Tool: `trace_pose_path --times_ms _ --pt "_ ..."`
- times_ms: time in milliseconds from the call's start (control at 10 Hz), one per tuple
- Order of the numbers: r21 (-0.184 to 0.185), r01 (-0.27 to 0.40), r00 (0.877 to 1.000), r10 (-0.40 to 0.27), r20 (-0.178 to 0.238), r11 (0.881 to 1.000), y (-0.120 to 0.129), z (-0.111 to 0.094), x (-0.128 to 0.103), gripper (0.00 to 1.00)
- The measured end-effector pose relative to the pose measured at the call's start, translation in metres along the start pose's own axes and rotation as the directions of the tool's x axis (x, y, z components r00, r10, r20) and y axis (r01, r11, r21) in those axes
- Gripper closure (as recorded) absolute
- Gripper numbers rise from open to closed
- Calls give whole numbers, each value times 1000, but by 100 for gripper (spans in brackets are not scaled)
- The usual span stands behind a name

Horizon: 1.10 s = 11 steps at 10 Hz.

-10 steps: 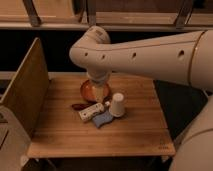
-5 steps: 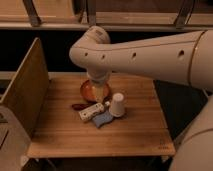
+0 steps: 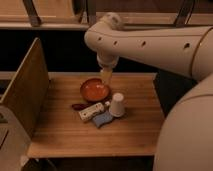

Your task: Move the arm in a circular motion

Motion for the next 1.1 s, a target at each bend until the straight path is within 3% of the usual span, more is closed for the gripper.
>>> trace_pose_path --times_ms 300,500,700,800,900,1000,1100 --pt "45 -40 985 31 169 998 -53 5 1 20" --pt "49 -45 982 35 187 998 -58 4 0 20" --pt "57 -50 984 39 175 997 -60 4 2 20" --pt "68 -78 987 67 146 995 -66 5 13 20" --pt "78 -117 989 108 104 990 -73 10 27 20" --pt "88 -172 985 170 37 981 -79 20 40 20" --pt "87 -196 980 198 -5 977 -79 29 43 20"
